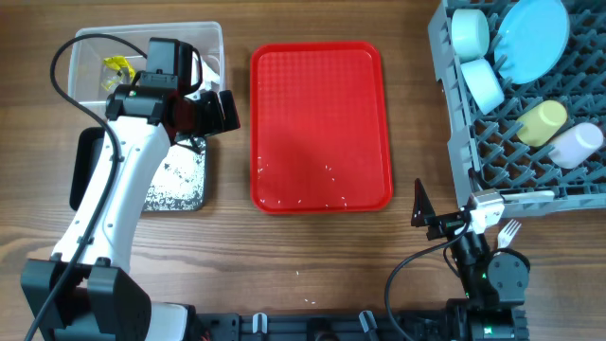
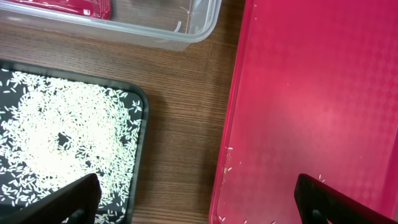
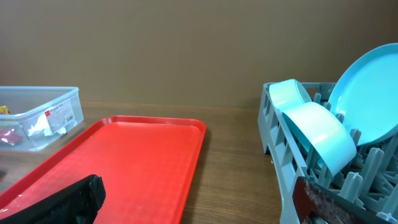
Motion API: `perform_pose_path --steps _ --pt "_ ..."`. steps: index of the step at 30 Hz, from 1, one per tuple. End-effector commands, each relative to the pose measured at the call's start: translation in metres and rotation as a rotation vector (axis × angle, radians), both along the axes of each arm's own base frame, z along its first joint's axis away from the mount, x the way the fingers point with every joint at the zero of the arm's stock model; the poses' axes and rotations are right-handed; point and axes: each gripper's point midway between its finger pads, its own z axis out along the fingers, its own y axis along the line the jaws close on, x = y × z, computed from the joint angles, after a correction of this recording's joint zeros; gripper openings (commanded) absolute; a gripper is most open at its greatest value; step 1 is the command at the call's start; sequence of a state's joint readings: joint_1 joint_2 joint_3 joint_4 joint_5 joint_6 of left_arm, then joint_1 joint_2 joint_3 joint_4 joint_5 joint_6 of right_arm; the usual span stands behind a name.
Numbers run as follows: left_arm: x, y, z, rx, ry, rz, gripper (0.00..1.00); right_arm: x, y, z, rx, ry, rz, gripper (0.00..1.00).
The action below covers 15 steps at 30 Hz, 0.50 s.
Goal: Sort waste into correct bins and load items into the dishwasher rack
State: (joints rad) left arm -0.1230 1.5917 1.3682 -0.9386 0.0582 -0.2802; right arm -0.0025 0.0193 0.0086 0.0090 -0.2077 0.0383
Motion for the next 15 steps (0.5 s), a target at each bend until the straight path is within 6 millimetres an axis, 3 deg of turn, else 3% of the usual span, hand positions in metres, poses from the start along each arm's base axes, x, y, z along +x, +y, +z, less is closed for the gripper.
perform_pose_path --steps 1,12,15 --pt "0.002 -0.001 0.000 -0.016 0.002 0.010 1.00 0.000 -0.001 0.004 -0.010 -0.021 -0.009 1.00" --pt "0.001 -0.001 0.000 -0.016 0.002 0.010 1.00 0.000 -0.001 0.004 -0.010 -0.021 -0.009 1.00" --pt "0.002 0.003 0.020 0.002 -0.068 0.015 1.00 0.000 -0.001 0.004 -0.010 -0.022 -0.009 1.00"
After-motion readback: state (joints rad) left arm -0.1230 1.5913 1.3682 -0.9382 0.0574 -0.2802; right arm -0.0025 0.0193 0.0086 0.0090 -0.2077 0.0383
